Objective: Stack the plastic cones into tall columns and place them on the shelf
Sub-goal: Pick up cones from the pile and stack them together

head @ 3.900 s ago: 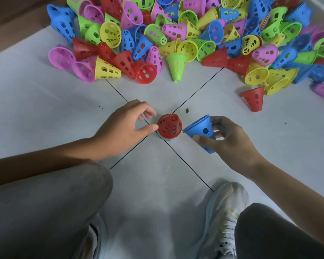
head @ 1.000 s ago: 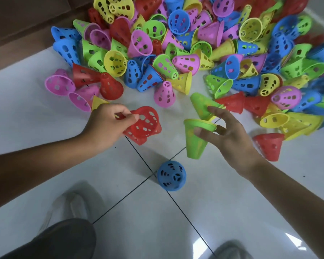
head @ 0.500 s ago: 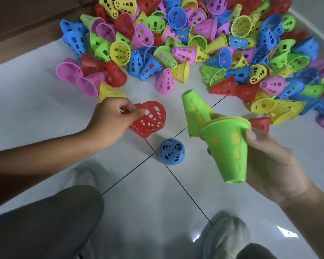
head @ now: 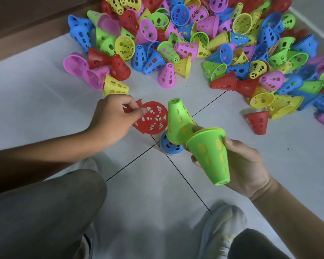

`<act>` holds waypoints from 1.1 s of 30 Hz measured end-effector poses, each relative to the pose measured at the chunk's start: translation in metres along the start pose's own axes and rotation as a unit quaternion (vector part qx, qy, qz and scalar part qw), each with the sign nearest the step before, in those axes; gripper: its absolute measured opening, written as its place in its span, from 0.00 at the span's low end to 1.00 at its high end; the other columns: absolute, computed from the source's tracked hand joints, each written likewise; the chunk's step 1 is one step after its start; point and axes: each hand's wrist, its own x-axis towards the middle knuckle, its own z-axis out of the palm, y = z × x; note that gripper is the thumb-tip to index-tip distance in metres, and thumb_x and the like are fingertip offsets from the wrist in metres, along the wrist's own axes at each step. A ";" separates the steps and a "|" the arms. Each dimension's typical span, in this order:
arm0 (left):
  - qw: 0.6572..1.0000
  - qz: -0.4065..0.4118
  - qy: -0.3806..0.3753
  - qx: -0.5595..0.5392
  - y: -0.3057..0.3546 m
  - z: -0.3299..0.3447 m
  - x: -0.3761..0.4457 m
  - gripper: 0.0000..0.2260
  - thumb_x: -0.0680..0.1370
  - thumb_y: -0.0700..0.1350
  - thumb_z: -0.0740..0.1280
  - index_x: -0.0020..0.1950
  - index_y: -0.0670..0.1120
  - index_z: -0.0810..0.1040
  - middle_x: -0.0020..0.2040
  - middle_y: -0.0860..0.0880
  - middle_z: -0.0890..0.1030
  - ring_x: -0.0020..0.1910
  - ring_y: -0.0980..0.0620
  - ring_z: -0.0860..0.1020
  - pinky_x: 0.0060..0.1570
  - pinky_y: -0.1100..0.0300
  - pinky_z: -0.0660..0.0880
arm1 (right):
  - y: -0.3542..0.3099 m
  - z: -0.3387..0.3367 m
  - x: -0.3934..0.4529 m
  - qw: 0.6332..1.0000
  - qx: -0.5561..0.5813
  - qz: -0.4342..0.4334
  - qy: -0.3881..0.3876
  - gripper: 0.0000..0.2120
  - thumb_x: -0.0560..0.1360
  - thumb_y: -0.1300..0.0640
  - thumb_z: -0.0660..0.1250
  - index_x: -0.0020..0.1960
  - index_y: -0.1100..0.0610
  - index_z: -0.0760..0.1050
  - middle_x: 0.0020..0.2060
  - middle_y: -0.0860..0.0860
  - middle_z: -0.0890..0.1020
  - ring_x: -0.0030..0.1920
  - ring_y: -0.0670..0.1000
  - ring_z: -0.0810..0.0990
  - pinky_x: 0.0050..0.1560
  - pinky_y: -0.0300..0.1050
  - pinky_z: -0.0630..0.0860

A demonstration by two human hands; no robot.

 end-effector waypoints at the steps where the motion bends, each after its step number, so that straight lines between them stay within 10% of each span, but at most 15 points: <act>1: 1.000 0.000 -0.005 -0.003 -0.001 0.000 0.000 0.11 0.74 0.52 0.76 0.36 0.49 0.82 0.28 0.58 0.79 0.29 0.60 0.74 0.35 0.62 0.68 | 0.001 -0.002 0.000 1.000 -0.017 0.006 -0.002 0.34 0.66 0.47 0.78 0.67 0.62 0.77 0.61 0.62 0.78 0.60 0.63 0.77 0.60 0.55 0.77; 17: 0.999 0.025 -0.041 0.017 -0.004 0.012 -0.003 0.11 0.75 0.50 0.75 0.36 0.47 0.82 0.31 0.54 0.80 0.30 0.60 0.74 0.34 0.71 0.66 | 0.012 -0.018 0.011 0.982 -0.165 0.084 0.032 0.26 0.70 0.63 0.68 0.68 0.63 0.75 0.63 0.63 0.80 0.60 0.57 0.80 0.62 0.50 0.76; 23: 0.999 0.025 -0.036 0.027 -0.010 0.007 -0.001 0.11 0.75 0.50 0.75 0.36 0.48 0.81 0.32 0.51 0.82 0.34 0.53 0.78 0.38 0.62 0.71 | 0.017 -0.018 0.018 0.961 -0.243 0.118 0.052 0.25 0.69 0.62 0.69 0.66 0.61 0.76 0.56 0.55 0.84 0.57 0.51 0.82 0.56 0.40 0.77; 29: 0.999 0.011 -0.035 0.027 -0.017 0.002 -0.002 0.11 0.75 0.50 0.75 0.36 0.47 0.81 0.33 0.52 0.81 0.34 0.53 0.78 0.38 0.61 0.71 | 0.021 -0.021 0.014 0.914 -0.375 0.128 0.088 0.24 0.66 0.52 0.75 0.62 0.51 0.79 0.59 0.53 0.83 0.61 0.55 0.81 0.71 0.55 0.71; 33: 0.999 -0.001 -0.035 0.026 -0.021 0.001 -0.004 0.11 0.75 0.51 0.75 0.36 0.48 0.81 0.29 0.56 0.79 0.31 0.56 0.77 0.35 0.63 0.69 | 0.020 -0.015 0.001 0.903 -0.403 0.082 0.125 0.21 0.68 0.52 0.75 0.60 0.52 0.79 0.56 0.50 0.83 0.56 0.51 0.83 0.60 0.45 0.76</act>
